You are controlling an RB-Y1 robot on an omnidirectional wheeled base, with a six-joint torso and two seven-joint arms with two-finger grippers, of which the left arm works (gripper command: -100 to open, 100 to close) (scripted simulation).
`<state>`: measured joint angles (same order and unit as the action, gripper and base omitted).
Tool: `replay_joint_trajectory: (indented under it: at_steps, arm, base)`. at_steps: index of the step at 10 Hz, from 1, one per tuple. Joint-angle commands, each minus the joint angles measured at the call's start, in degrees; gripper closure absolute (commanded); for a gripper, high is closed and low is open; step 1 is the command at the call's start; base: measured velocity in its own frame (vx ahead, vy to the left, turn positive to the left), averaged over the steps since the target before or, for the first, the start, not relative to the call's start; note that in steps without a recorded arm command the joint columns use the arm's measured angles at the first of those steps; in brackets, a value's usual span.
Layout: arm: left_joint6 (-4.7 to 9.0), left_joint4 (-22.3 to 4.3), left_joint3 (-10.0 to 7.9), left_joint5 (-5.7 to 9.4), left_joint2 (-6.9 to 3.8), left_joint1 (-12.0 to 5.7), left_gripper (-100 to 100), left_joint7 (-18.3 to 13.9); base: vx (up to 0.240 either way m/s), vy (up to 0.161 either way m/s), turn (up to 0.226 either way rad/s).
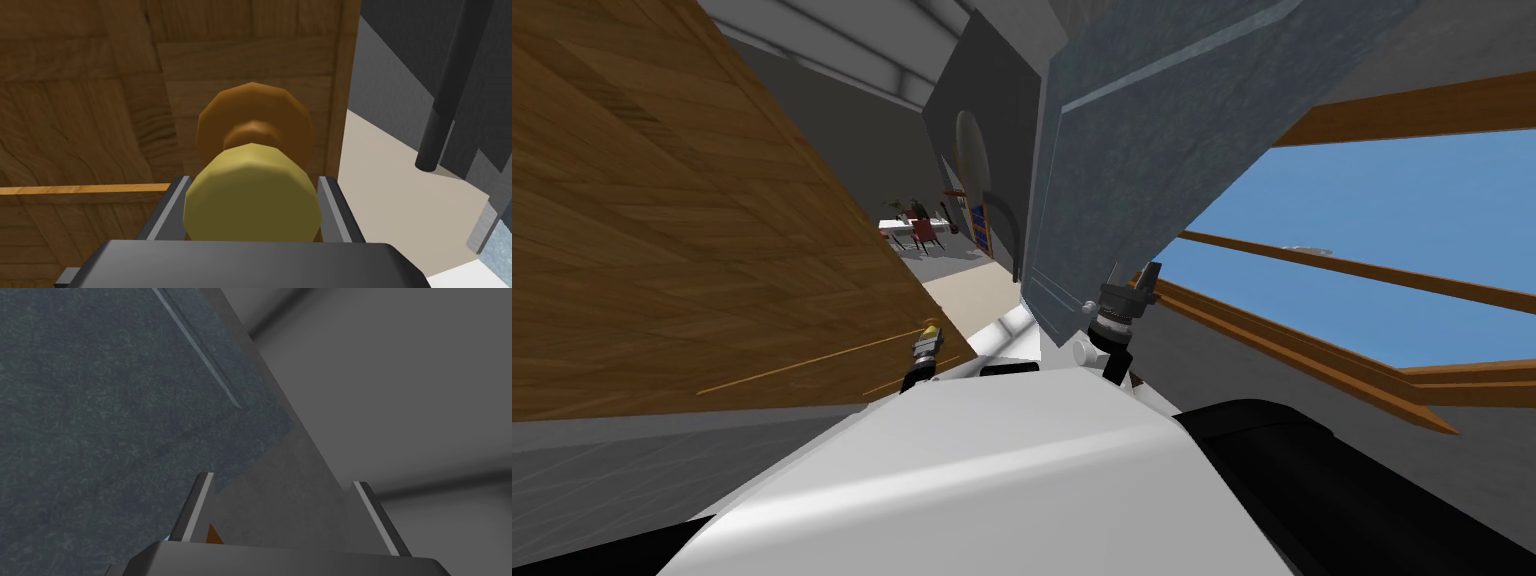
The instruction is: Pull the door open
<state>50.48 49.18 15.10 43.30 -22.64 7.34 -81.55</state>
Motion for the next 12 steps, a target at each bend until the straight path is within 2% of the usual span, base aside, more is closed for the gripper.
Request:
replay_joint_trajectory:
  at_steps: [1,6,7,8,9,12]
  arm:
    - [0.51,0.28,1.18,-0.39,-0.57,0.76,100,-1.08]
    - [2.71,1.44,5.23,-1.71,-3.91,2.96,100,-5.43]
    - [2.17,1.21,4.85,-1.57,-3.4,2.84,100,-4.69]
    - [3.44,1.22,6.38,-2.19,-4.48,3.7,100,-6.23]
    - [3.73,1.25,6.66,-2.31,-4.74,3.86,100,-6.53]
    - [5.98,1.5,8.92,-3.27,-6.74,5.1,100,-8.87]
  base:
    - [-0.224,0.05,-0.103]
    - [-0.238,0.023,-0.131]
    - [-0.099,0.002,-0.025]
    - [-0.185,0.016,-0.128]
    - [-0.238,0.017,-0.136]
    - [-0.233,0.044,-0.122]
